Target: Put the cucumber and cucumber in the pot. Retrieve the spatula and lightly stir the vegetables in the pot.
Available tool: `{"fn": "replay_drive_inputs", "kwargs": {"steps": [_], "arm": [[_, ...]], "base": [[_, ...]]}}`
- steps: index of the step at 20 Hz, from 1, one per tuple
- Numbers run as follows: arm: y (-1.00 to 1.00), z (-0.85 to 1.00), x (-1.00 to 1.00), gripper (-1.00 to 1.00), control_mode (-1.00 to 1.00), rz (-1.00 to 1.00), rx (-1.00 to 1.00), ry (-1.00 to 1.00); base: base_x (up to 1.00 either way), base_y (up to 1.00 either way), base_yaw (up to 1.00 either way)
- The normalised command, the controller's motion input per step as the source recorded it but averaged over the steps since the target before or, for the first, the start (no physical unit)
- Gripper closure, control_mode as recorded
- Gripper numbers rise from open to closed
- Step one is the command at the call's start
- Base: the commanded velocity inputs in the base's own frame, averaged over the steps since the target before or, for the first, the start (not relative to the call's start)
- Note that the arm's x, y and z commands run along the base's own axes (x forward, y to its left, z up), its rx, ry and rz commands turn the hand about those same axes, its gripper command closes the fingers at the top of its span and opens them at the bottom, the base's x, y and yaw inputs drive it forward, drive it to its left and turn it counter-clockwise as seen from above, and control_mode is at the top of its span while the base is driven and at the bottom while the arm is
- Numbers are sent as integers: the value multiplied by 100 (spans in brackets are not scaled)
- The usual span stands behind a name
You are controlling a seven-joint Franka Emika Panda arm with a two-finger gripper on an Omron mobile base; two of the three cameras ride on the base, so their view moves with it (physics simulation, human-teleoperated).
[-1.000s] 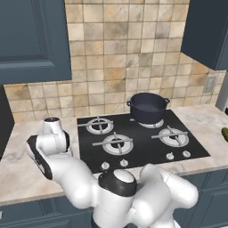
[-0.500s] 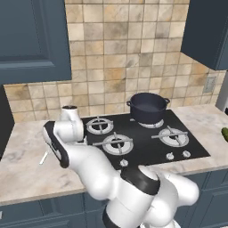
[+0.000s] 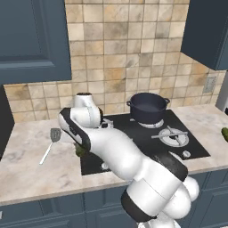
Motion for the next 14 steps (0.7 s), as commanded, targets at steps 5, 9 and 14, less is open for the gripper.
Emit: {"fn": "replay_drive_inputs", "kwargs": {"steps": [5,9,14], "arm": [[-65,47,-2,100,-100,0,-13,-5],[-66,45,-3,100,-100,0,-14,-2],[-70,40,-1,100,-100,0,-14,-8]], "base": [[0,0,0],[0,0,0],[0,0,0]]}}
